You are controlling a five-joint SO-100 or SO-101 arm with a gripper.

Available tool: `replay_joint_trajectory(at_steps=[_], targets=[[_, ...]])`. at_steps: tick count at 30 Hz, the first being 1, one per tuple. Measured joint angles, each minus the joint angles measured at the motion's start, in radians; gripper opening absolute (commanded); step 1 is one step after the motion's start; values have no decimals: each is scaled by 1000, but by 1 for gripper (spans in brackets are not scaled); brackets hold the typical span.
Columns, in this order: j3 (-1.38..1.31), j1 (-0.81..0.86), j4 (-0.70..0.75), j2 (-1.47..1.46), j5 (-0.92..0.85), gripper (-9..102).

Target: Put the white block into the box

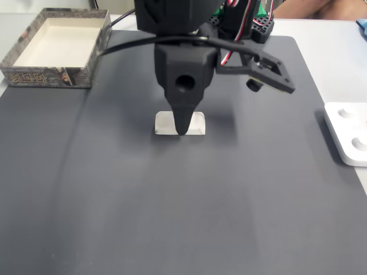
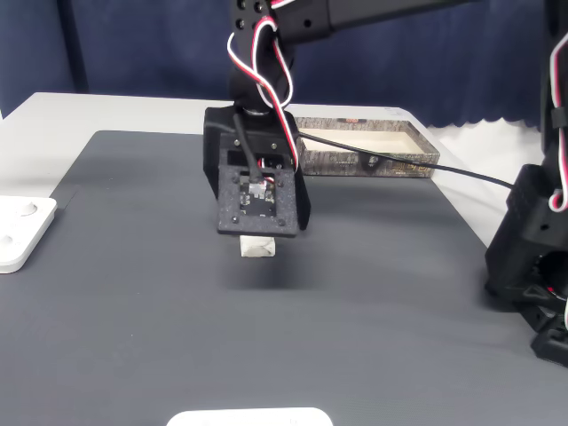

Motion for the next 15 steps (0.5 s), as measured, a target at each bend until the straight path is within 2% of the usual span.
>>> replay_joint_trajectory(at_steps=[15], targets=[[-40,0,0,-18,0,35]])
